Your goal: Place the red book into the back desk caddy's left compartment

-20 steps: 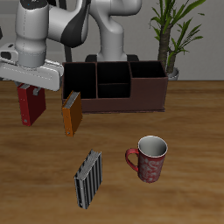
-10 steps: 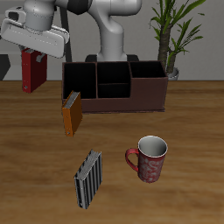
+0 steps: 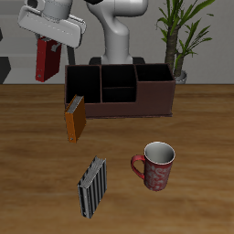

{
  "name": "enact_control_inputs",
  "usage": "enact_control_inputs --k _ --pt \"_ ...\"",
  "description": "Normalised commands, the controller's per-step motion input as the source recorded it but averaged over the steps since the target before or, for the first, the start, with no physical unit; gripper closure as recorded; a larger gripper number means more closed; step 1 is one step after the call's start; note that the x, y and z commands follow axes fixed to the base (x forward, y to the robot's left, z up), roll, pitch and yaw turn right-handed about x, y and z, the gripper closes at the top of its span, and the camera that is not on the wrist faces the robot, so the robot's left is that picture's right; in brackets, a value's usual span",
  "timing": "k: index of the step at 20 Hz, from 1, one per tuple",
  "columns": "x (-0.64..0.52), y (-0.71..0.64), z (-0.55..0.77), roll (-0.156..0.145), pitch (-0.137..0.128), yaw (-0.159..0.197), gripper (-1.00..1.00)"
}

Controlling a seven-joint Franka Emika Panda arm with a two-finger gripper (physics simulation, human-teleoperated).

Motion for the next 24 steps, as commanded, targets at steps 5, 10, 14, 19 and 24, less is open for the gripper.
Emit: enact_control_inputs --k 5,10,14,19,24 --pt "-0.37 0.27 -0.03 0.001 0.004 0.011 1.0" --pt "-0.28 0.25 0.02 0.005 -0.009 0.037 1.0" --pt "-0.28 0.25 0.01 0.032 -0.014 0.021 1.0" --pt "-0.21 0.25 -0.05 0.055 -0.001 0.037 1.0" --pt "-0.12 0.24 -0.09 0.035 0.003 0.03 1.0"
